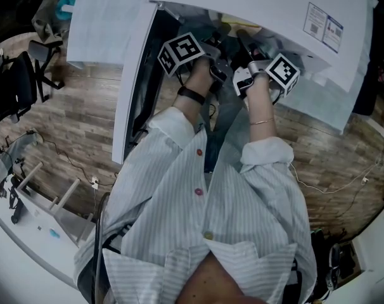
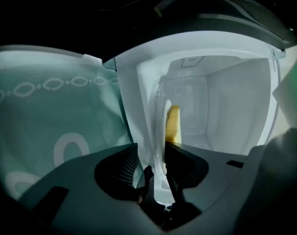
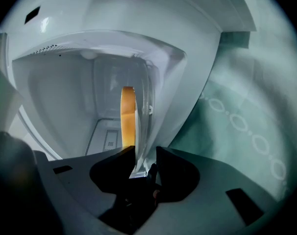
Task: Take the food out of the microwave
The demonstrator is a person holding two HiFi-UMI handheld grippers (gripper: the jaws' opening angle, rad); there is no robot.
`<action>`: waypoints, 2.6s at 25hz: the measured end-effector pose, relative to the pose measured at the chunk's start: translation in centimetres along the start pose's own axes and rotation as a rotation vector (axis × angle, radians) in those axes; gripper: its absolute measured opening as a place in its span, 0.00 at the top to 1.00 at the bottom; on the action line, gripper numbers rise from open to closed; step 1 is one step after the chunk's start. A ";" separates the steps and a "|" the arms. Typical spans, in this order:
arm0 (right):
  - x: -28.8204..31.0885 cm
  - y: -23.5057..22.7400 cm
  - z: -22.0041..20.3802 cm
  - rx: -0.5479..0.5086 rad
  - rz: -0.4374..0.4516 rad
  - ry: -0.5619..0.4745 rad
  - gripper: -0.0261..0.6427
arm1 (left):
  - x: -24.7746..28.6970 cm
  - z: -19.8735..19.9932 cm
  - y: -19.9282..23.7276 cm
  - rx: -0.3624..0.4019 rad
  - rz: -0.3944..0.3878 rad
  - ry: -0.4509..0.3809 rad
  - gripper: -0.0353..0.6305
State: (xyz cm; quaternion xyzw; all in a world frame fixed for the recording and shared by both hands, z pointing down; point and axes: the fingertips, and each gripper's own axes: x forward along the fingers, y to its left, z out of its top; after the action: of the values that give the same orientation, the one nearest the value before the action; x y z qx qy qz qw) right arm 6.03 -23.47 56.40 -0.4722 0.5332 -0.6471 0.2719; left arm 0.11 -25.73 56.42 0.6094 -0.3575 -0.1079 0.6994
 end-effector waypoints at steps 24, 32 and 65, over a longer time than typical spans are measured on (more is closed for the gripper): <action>-2.3 0.9 -0.7 0.030 0.092 -0.019 0.90 | -1.5 -2.1 -1.5 -0.004 -0.067 0.040 0.91; -4.7 0.6 -1.5 0.028 0.099 -0.024 0.90 | -3.0 -4.1 -1.7 0.003 -0.082 0.051 0.92; -11.6 4.0 -5.6 -0.031 0.130 0.142 0.90 | -10.4 -9.0 -4.1 -0.051 -0.121 -0.113 0.92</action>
State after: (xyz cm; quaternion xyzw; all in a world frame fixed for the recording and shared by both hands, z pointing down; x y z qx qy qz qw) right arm 5.07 -12.28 49.02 -0.3935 0.5909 -0.6515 0.2674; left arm -0.57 -13.62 48.71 0.6048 -0.3561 -0.1932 0.6856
